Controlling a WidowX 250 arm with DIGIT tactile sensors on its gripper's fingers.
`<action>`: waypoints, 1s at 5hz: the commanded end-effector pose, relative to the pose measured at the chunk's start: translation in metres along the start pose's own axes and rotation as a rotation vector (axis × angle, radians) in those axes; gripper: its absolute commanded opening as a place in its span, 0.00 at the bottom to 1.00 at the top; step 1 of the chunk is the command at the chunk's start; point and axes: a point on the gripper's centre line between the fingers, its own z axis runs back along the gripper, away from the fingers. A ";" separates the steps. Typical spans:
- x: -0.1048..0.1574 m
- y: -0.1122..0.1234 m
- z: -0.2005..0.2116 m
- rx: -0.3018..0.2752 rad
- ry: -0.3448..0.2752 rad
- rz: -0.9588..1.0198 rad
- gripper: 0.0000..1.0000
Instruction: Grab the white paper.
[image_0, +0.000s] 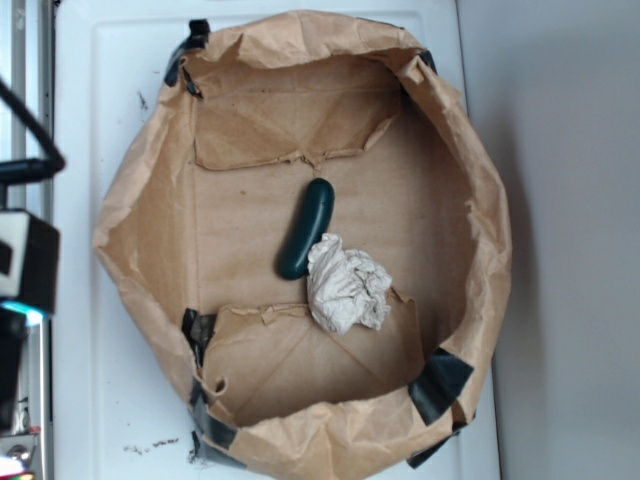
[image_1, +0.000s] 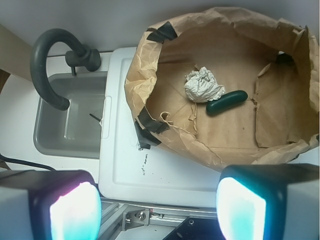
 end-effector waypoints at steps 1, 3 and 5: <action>0.031 0.035 -0.042 0.051 0.004 0.030 1.00; 0.063 0.093 -0.100 0.013 0.106 0.100 1.00; 0.093 0.066 -0.158 0.036 0.101 -0.055 1.00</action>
